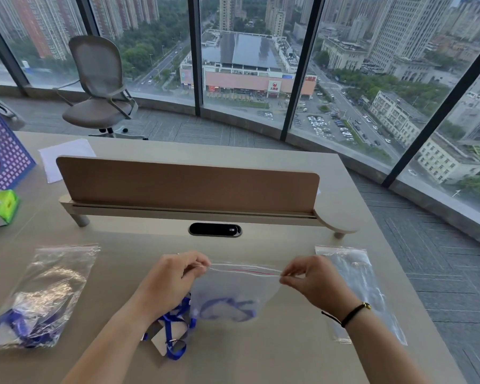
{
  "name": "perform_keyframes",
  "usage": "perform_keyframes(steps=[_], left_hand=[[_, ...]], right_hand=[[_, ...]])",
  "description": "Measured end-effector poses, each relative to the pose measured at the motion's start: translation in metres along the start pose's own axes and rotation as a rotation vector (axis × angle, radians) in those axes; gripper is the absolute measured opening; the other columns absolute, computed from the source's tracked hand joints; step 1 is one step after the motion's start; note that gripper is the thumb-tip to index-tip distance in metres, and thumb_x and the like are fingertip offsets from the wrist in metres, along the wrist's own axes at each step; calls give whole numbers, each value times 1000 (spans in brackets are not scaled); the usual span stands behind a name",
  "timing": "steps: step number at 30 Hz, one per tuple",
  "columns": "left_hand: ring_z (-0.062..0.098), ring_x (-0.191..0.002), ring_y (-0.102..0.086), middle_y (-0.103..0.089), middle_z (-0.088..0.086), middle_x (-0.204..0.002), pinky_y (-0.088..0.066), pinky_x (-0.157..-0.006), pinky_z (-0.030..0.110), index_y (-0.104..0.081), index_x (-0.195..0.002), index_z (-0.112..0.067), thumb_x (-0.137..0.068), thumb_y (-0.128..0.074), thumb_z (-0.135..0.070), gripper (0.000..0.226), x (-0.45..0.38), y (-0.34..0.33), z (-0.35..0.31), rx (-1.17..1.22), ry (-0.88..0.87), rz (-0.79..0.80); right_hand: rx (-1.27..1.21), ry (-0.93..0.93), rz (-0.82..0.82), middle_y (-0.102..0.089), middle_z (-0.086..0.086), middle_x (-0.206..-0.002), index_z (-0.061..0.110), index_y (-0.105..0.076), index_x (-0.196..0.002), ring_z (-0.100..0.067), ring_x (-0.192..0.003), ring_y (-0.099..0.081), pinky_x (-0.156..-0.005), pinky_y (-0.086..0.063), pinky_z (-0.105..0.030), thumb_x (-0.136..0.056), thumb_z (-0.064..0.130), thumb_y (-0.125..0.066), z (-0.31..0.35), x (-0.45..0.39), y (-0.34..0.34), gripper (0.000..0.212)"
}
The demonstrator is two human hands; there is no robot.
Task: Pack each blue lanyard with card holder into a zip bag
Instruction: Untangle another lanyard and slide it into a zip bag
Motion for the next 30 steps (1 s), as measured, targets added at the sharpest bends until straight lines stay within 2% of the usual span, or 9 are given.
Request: perform_keyframes(steps=[3,6,8,12,16,18,23,26,30], left_hand=[[6,-80,-72,-74,-11,-78,-58,-77,25,-56,-108,-38,-92,-68,-18,29,3,11,12,114,81,6],[6,-83,-72,-76,-13,-82,-58,-82,29,-57,-110,-38,-90,-70,-19,30,6,20,21,163,109,9],[7,-85,-73,-76,-13,-86,-59,-85,32,-68,-102,-31,-89,-71,-15,21,9,24,27,183,100,14],[11,-80,-72,-76,-9,-82,-59,-82,34,-75,-88,-23,-88,-72,-11,13,17,35,37,217,113,-13],[16,-78,-71,-76,-2,-84,-59,-80,37,-74,-87,-21,-88,-71,-11,10,28,49,54,306,197,-90],[24,-78,-71,-76,2,-85,-59,-79,41,-73,-88,-20,-90,-69,-11,10,35,55,62,337,207,-105],[19,-90,-73,-77,4,-91,-59,-84,29,-67,-93,-8,-90,-64,-16,9,49,70,79,508,233,-178],[20,-88,-73,-77,6,-91,-59,-78,30,-67,-97,-15,-84,-70,-25,17,62,75,90,574,286,-215],[19,-90,-73,-77,3,-94,-58,-78,30,-75,-96,-24,-89,-71,-14,13,80,68,98,585,331,-208]], right_hand=[[-142,-18,-91,-70,11,-65,34,-70,-66,-8,-64,-65,-66,-52,-23,-74,16,-84,9,2,2,24],[-178,1,-105,-69,12,-67,40,-72,-83,-8,-66,-64,-67,-50,-16,-75,15,-83,20,3,2,29],[-152,23,-92,-69,15,-67,34,-75,-89,-6,-69,-64,-70,-52,-17,-77,16,-82,29,3,-1,23],[-99,49,-69,-70,13,-68,26,-74,-74,-6,-68,-64,-70,-54,-25,-80,17,-80,45,0,-9,13],[-282,7,-63,-72,10,-71,22,-70,-74,-5,-70,-68,-74,-55,-23,-82,14,-78,61,1,-20,14],[-366,-2,-59,-74,4,-75,20,-68,-76,-12,-75,-70,-77,-57,-30,-84,13,-76,69,1,-29,13],[-584,22,-94,-75,-6,-77,15,-66,-79,-24,-78,-71,-80,-55,-39,-86,8,-73,96,2,-55,13],[-692,31,-96,-76,-7,-79,9,-65,-82,-23,-78,-73,-82,-57,-36,-88,3,-69,111,2,-67,10],[-889,46,-45,-76,-14,-82,5,-63,-84,-29,-79,-73,-81,-59,-38,-90,-1,-65,125,-1,-77,8]])
Point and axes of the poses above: each hand's wrist, its own x-axis away from the middle knuckle, its own y-axis out of the back of the hand, z = x × y, the point moved 5 cm from there along -x, towards the middle knuckle
